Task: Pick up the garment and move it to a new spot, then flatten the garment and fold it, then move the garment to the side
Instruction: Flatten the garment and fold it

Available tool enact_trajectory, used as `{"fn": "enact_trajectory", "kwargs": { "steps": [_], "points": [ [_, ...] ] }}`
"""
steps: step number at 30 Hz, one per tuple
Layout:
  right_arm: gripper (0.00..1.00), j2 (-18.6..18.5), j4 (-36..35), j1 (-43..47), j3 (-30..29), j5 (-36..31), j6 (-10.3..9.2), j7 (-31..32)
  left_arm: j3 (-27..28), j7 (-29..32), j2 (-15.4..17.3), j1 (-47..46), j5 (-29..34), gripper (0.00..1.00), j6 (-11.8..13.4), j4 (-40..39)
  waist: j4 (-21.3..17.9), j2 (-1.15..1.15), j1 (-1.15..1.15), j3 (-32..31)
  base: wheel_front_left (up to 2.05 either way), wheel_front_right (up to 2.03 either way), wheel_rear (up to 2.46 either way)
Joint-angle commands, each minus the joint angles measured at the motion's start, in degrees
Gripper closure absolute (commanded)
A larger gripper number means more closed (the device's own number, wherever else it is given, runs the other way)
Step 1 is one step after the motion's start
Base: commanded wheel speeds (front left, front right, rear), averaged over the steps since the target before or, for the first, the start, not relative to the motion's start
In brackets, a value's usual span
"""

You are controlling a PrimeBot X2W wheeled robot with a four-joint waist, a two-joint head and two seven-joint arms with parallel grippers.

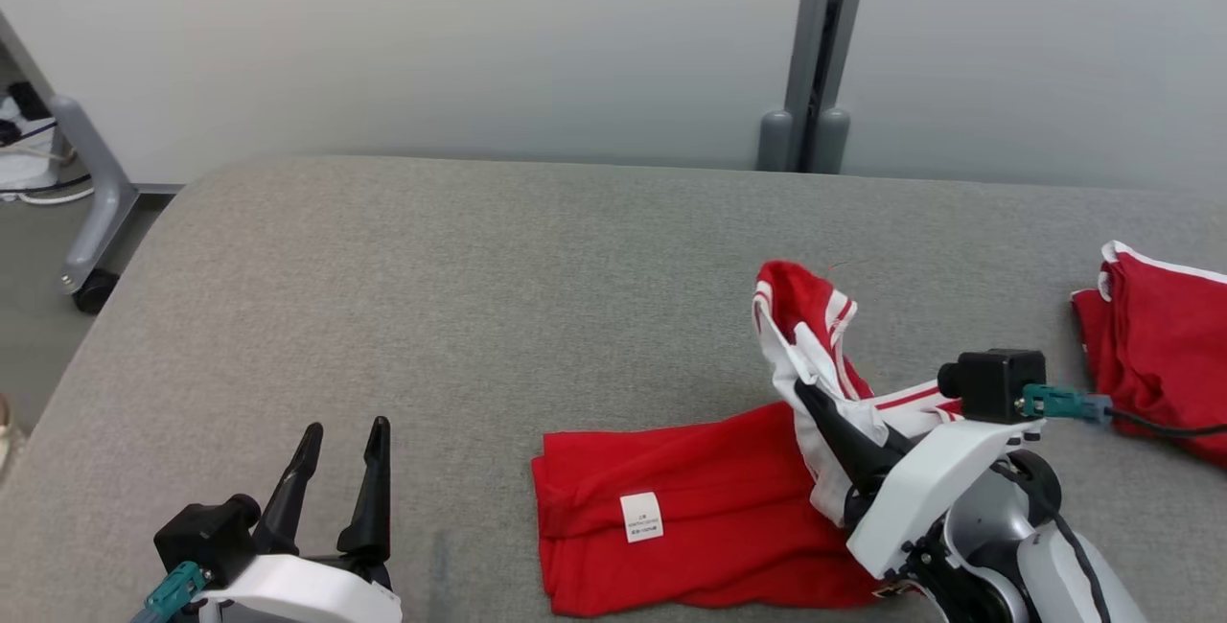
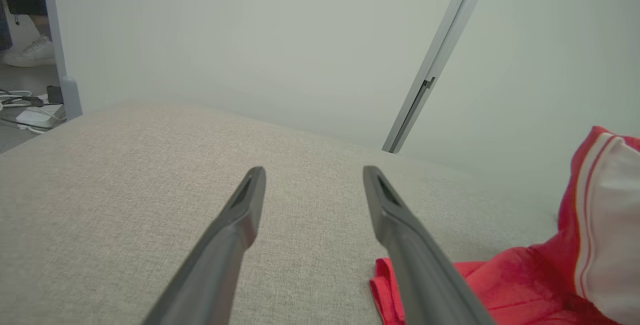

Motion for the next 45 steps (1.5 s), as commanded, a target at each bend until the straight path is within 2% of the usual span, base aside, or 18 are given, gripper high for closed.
{"fn": "enact_trajectory", "kwargs": {
  "steps": [1, 6, 13, 21, 22, 23, 24, 30, 35, 40, 45],
  "points": [
    [1.00, 0.01, 0.67, -0.41, 0.44, 0.78, 0.03, -0.31, 0.08, -0.18, 0.22, -0.75, 0.30, 0.00, -0.24, 0.18, 2.09, 0.00, 0.00, 0.52, 0.00, 0.00, 0.00],
    [1.00, 0.10, 5.87, -2.43, 2.99, 4.28, 0.03, -3.26, -0.61, -0.05, 0.16, -1.43, 0.24, 0.00, -0.76, 1.08, 6.24, 0.00, 0.00, 0.90, 0.00, 0.00, 0.00],
    [1.00, 0.09, 14.14, -6.31, 5.99, 8.41, 0.03, -8.40, -0.88, 0.04, 0.52, -1.96, 0.21, 0.00, -0.82, 1.83, 9.97, 0.00, 0.00, 1.24, 0.00, 0.00, 0.00],
    [1.00, 0.05, 22.20, -9.89, 12.47, 12.88, 0.03, -12.34, -1.17, 0.14, 0.90, -2.13, -0.08, 0.00, -0.77, 2.26, 11.82, 0.00, 0.00, 1.43, 0.00, 0.00, 0.00],
    [0.94, 0.04, 22.93, -10.28, 13.21, 13.35, 0.03, -12.82, -1.12, 0.13, 0.97, -2.05, -0.11, 0.00, -0.67, 2.23, 11.72, 0.00, 0.00, 1.42, 0.00, 0.00, 0.00],
    [0.63, 0.06, 23.62, -10.74, 13.95, 13.79, 0.03, -13.07, -0.94, 0.12, 1.07, -1.95, -0.23, 0.00, -0.54, 2.23, 11.49, 0.00, 0.00, 1.41, 0.00, 0.00, 0.00],
    [0.00, 0.06, 24.17, -11.05, 14.63, 14.25, 0.03, -13.40, -0.91, 0.11, 1.11, -1.88, -0.26, 0.00, -0.44, 2.24, 11.20, 0.00, 0.00, 1.43, 0.00, 0.00, 0.00],
    [0.00, 0.08, 22.95, -12.76, 18.99, 17.62, 0.03, -15.81, -0.81, 0.06, 1.23, -1.45, -0.63, 0.00, -0.20, 2.27, 8.41, 0.00, 0.00, 1.19, 0.00, 0.00, 0.00],
    [0.00, -0.02, 14.54, -13.40, 22.00, 19.60, 0.03, -19.25, -0.64, 0.00, 1.39, -0.88, -0.69, 0.00, 0.09, 2.00, 4.98, 0.00, 0.00, 0.49, 0.00, 0.00, 0.00],
    [0.00, -2.75, 6.51, -12.34, 18.20, 18.30, 0.03, -23.56, -0.59, -0.06, 1.27, -0.25, -0.70, 0.00, 0.48, 1.37, 1.75, 0.00, 0.00, -0.23, 0.00, 0.00, 0.00],
    [0.00, -6.94, 3.52, -8.88, 9.86, 15.07, 0.03, -25.46, -0.38, -0.09, 1.20, 0.05, -0.82, 0.00, 0.83, 0.75, 0.18, 0.00, 0.00, -0.60, 0.00, 0.00, 0.00]
  ]
}}
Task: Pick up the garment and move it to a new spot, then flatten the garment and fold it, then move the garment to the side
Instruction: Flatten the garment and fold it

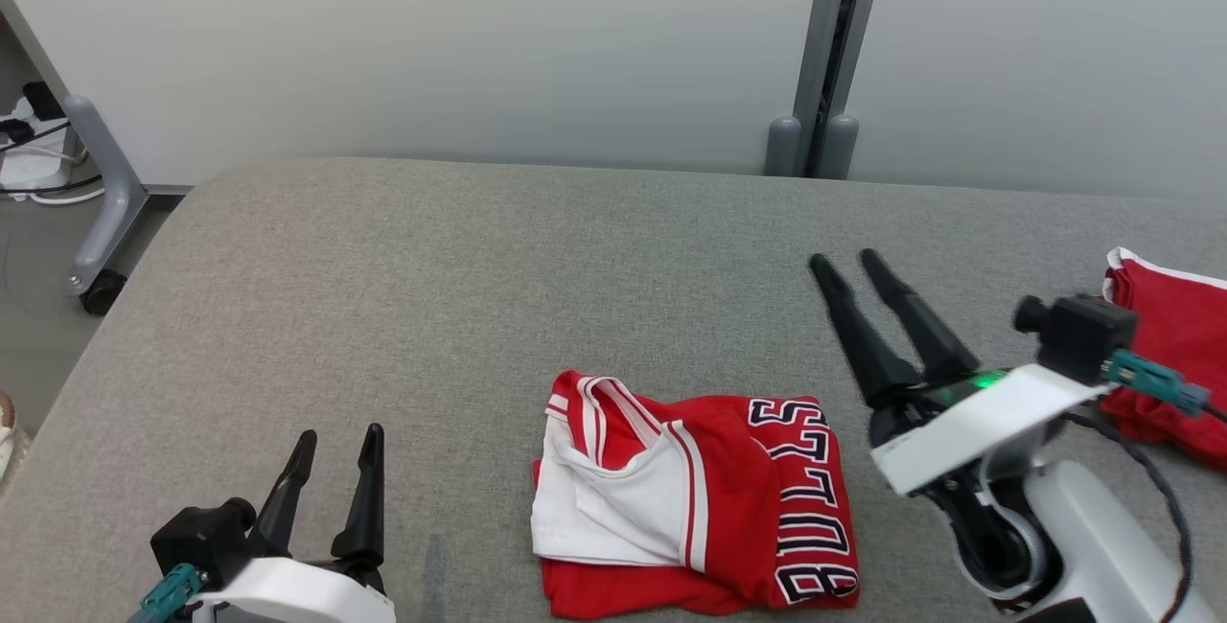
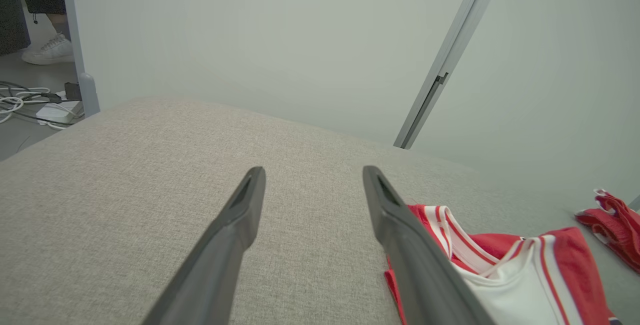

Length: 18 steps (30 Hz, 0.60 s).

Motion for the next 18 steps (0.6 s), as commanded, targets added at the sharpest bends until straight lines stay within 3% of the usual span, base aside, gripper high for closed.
{"fn": "enact_trajectory", "kwargs": {
  "steps": [1, 6, 11, 15, 16, 17, 18],
  "points": [
    [0.00, -1.44, -0.13, 1.95, -3.08, -2.36, 0.03, -0.77, 0.27, -0.26, 0.15, 0.22, -0.22, 0.00, 0.27, -0.35, -0.54, 0.00, 0.00, -0.27, 0.00, 0.00, 0.00],
    [0.00, -2.00, 2.95, 6.56, -13.08, -13.91, 0.03, -3.47, 1.43, -0.37, 0.01, 0.06, 0.40, 0.00, 0.26, -2.01, -0.61, 0.00, 0.00, -0.22, 0.00, 0.00, 0.00],
    [0.00, 1.11, 5.12, 8.32, -18.09, -19.97, 0.03, -3.25, 2.79, -0.41, -0.27, 0.52, 1.26, 0.00, -0.10, -3.56, -0.39, 0.00, 0.00, -0.05, 0.00, 0.00, 0.00],
    [0.00, 3.05, 7.38, 8.02, -18.93, -23.77, 0.03, -2.17, 3.57, -0.38, -0.75, 0.80, 1.96, 0.00, -0.58, -4.26, 0.00, 0.00, 0.00, 0.18, 0.00, 0.00, 0.00],
    [0.04, 3.29, 8.06, 7.55, -18.82, -24.47, 0.03, -1.85, 3.77, -0.38, -0.90, 0.70, 2.06, 0.00, -0.78, -4.37, 0.22, 0.00, 0.00, 0.27, 0.00, 0.00, 0.00],
    [0.53, 3.53, 8.94, 7.10, -18.66, -25.25, 0.03, -1.69, 3.91, -0.38, -1.09, 0.53, 2.30, 0.00, -0.82, -4.39, 0.51, 0.00, 0.00, 0.34, 0.00, 0.00, 0.00],
    [0.75, 3.71, 9.79, 6.73, -18.67, -26.01, 0.03, -1.55, 4.07, -0.39, -1.25, 0.38, 2.53, 0.00, -1.00, -4.45, 0.83, 0.00, 0.00, 0.35, 0.00, 0.00, 0.00]
  ]
}}
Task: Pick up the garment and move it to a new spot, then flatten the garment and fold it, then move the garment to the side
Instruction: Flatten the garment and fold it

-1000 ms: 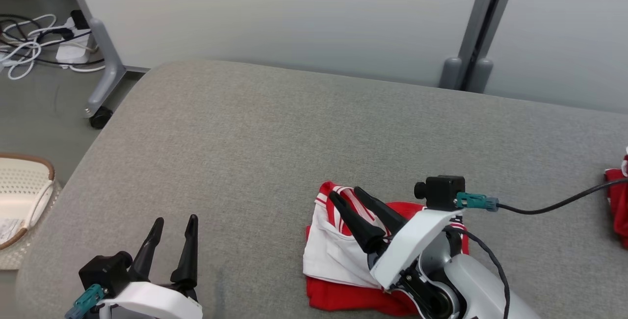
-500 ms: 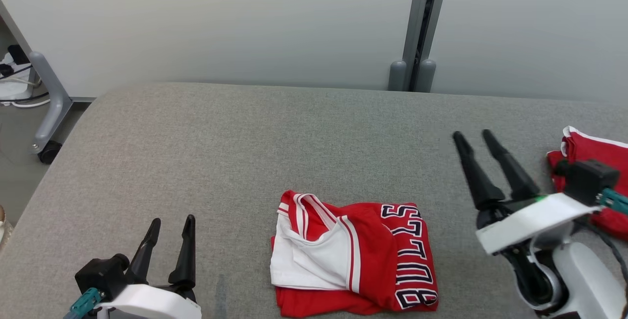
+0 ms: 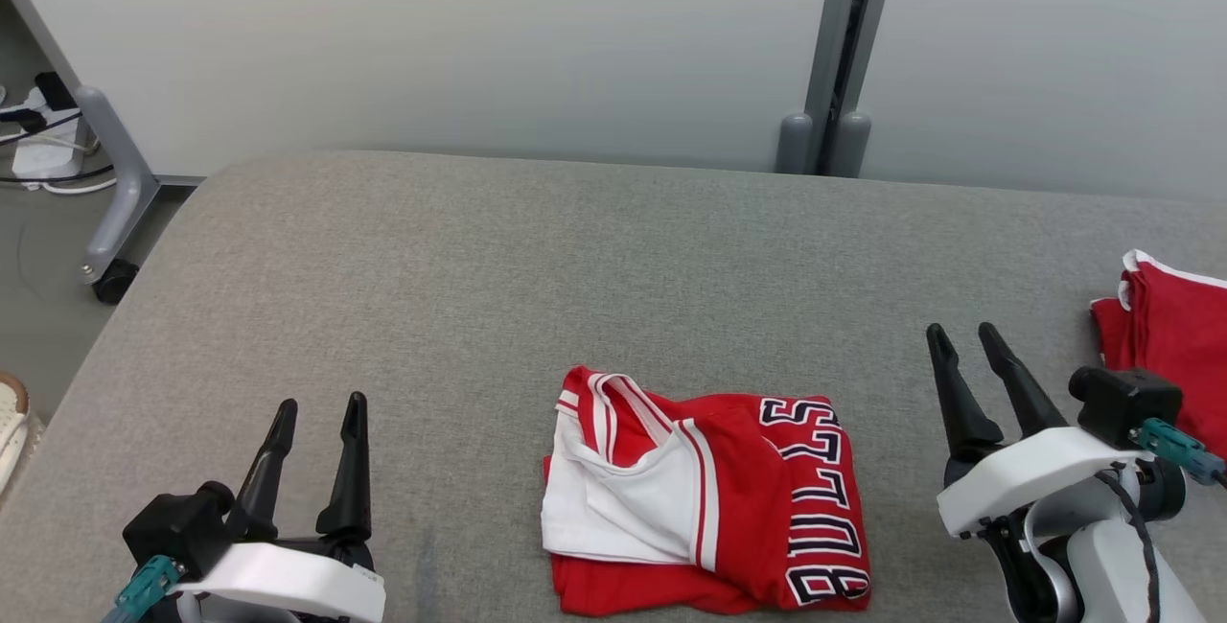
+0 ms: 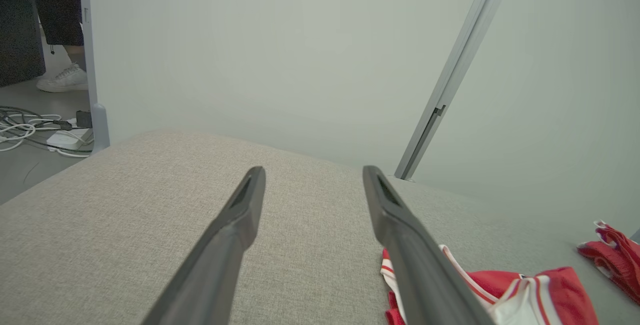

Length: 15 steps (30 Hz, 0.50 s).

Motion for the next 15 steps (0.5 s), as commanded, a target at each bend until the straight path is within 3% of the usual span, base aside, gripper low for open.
{"fn": "enact_trajectory", "kwargs": {
  "steps": [1, 8, 15],
  "points": [
    [1.00, -0.09, 0.88, -0.84, -0.12, -1.03, 0.03, 0.32, 0.52, -0.23, -0.04, -0.10, 0.54, 0.00, -0.44, -0.33, 0.58, 0.00, 0.00, 0.08, 0.00, 0.00, 0.00],
    [1.00, 0.49, 8.67, -3.10, 0.14, -5.07, 0.03, 1.22, 1.78, -0.24, -1.57, 0.67, 2.72, 0.00, -1.36, -0.94, 3.66, 0.00, 0.00, -0.22, 0.00, 0.00, 0.00],
    [1.00, 1.31, 17.26, -4.90, 2.55, -2.38, 0.03, 3.34, 3.14, -0.24, -3.32, 1.29, 5.52, 0.00, -2.29, -2.14, 6.25, 0.00, 0.00, -0.55, 0.00, 0.00, 0.00]
  ]
}}
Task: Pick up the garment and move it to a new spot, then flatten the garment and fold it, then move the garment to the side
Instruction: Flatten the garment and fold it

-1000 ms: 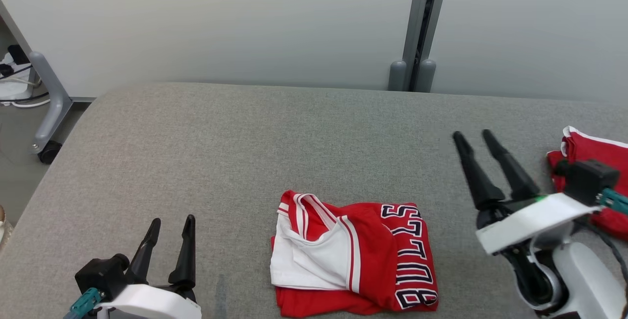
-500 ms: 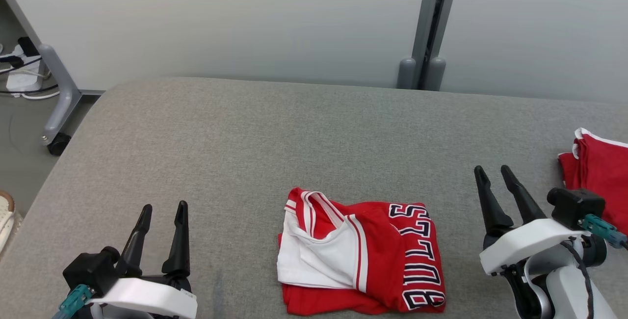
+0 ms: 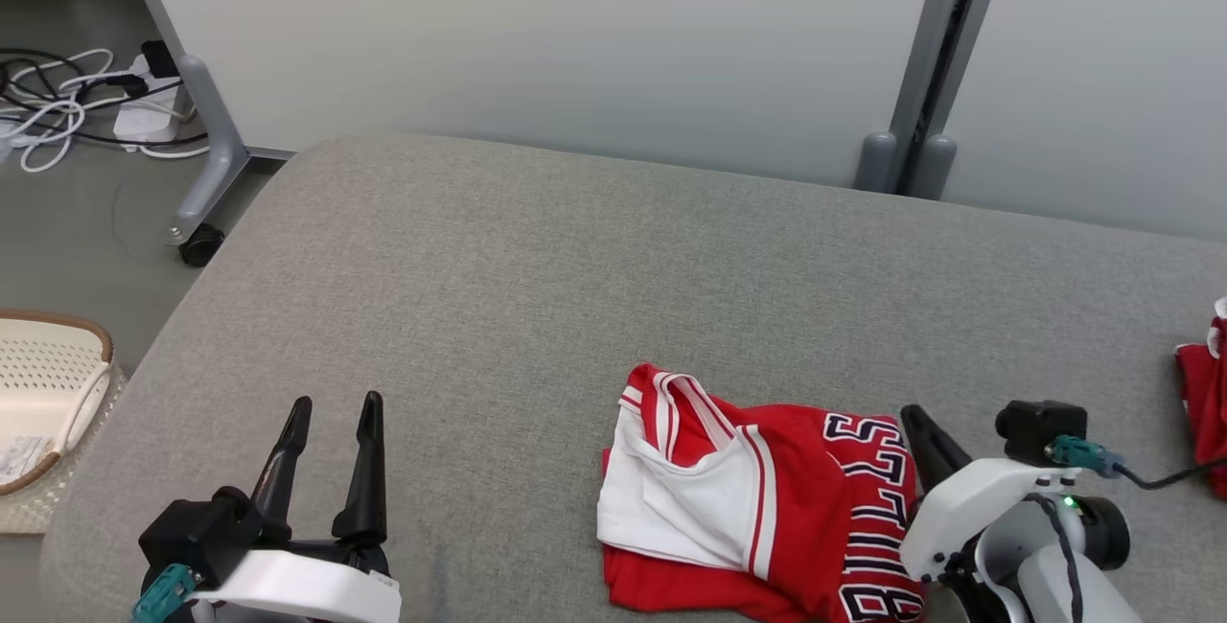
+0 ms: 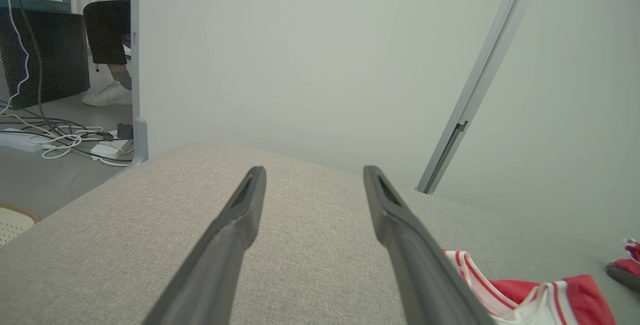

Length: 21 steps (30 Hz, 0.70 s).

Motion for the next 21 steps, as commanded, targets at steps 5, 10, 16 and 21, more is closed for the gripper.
{"fn": "enact_trajectory", "kwargs": {
  "steps": [5, 10, 16, 21],
  "points": [
    [1.00, 0.57, 3.70, -0.49, 5.12, 5.06, 0.02, 1.90, 1.03, -0.23, -0.58, 0.49, 0.94, 0.00, -1.02, 0.03, 1.65, 0.00, 0.00, 0.17, 0.00, 0.00, 0.00],
    [1.00, 0.85, 3.44, -0.49, 12.53, 11.27, 0.02, 1.50, 1.48, -0.23, -0.84, 0.09, 1.36, 0.00, -1.51, 0.53, 2.61, 0.00, 0.00, 0.50, 0.00, 0.00, 0.00],
    [1.00, 0.82, -0.61, -1.01, 24.87, 18.26, 0.02, 0.43, 1.79, -0.23, -1.08, -0.59, 1.68, 0.00, -1.96, 0.80, 3.07, 0.00, 0.00, 0.89, 0.00, 0.00, 0.00],
    [1.00, 0.83, -4.65, -0.57, 35.02, 23.10, 0.02, 2.82, 2.09, -0.24, -1.19, -0.55, 1.84, 0.00, -2.21, 1.01, 2.36, 0.00, 0.00, 1.06, 0.00, 0.00, 0.00]
  ]
}}
